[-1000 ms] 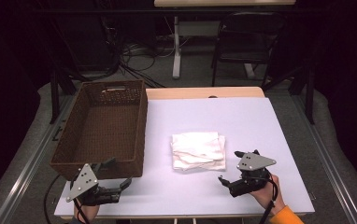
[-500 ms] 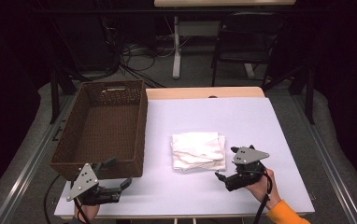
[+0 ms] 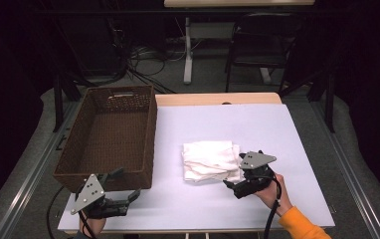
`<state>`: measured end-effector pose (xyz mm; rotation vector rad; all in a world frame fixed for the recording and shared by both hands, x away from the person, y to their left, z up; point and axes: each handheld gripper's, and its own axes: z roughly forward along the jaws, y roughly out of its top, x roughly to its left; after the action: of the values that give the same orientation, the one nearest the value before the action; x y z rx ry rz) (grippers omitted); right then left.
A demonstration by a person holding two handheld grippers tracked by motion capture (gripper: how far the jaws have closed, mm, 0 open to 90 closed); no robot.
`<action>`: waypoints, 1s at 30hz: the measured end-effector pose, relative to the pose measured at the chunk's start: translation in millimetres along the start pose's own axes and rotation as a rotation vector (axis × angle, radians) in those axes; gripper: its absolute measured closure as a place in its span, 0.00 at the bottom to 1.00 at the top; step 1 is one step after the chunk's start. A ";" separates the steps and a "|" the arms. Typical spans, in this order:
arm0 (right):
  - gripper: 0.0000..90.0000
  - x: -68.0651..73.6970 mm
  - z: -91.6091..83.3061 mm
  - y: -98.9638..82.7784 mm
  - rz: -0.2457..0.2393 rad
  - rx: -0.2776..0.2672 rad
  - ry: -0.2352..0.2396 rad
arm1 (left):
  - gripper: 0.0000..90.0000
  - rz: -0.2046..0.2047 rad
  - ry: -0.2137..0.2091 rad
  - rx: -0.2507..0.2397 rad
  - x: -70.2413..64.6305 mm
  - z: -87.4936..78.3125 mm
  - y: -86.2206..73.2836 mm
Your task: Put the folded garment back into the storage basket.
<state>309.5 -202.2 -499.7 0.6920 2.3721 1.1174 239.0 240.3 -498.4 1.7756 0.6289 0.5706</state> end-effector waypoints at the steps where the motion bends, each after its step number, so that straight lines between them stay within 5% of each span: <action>1: 0.00 -0.1 1.0 0.8 -0.001 0.000 0.000 | 0.18 -0.001 0.000 -0.002 0.1 0.0 -0.1; 30: 0.00 -0.3 41.5 12.0 -0.054 0.067 0.041 | 0.18 0.002 -0.008 -0.005 0.1 0.2 0.3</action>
<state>336.3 -171.6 -514.3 0.6287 2.4578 1.0428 239.2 240.2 -498.1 1.7731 0.6196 0.5652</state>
